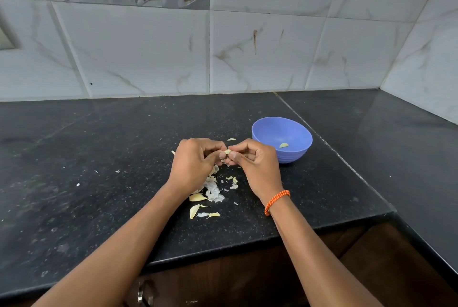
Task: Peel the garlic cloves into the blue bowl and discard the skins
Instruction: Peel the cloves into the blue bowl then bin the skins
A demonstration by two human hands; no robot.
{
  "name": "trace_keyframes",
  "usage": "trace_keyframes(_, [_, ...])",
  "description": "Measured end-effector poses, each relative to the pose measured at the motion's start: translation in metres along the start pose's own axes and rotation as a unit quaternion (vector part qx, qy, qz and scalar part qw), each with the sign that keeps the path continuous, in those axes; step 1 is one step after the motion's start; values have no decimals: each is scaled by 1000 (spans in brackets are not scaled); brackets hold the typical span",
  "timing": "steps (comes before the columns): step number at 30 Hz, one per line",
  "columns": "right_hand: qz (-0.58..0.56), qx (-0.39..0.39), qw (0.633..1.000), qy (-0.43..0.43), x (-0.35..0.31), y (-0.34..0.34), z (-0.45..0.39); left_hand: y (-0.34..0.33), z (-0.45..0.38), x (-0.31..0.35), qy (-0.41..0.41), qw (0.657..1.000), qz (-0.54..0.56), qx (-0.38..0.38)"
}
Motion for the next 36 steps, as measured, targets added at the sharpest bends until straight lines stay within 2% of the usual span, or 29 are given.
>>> trace_keyframes(6, [-1, -11, 1000, -8, 1, -2, 0, 2, 0, 0, -6, 1000, -9, -2])
trace_keyframes(11, [10, 22, 1000, 17, -4, 2, 2, 1, 0, -6, 43, 999, -4, 32])
trace_keyframes(15, [57, 29, 996, 55, -7, 2, 2, 1, 1, 4, 7, 997, -59, 44])
trace_keyframes(18, [72, 17, 995, 61, -7, -1, 2, 2, 1, 4, 12, 998, -31, 46])
trace_keyframes(23, [24, 27, 999, 25, -7, -1, 2, 2, 1, 4, 46, 997, 34, 46])
trace_keyframes(29, [0, 44, 999, 27, -10, 3, 3, -3, 2, 3, 66, 992, 111, 12])
trace_keyframes(36, [22, 51, 997, 50, -12, 7, 4, -6, 2, 2, 45, 991, 125, -21])
Point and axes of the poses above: each hand's wrist, its own z-axis away from the middle knuckle, its own y-axis out of the back of the hand, x = y × z, the point moved 6 cm from there along -z, towards the middle knuckle, and after that the axes turned 11 degrees about -z, right-handed, at the moved point
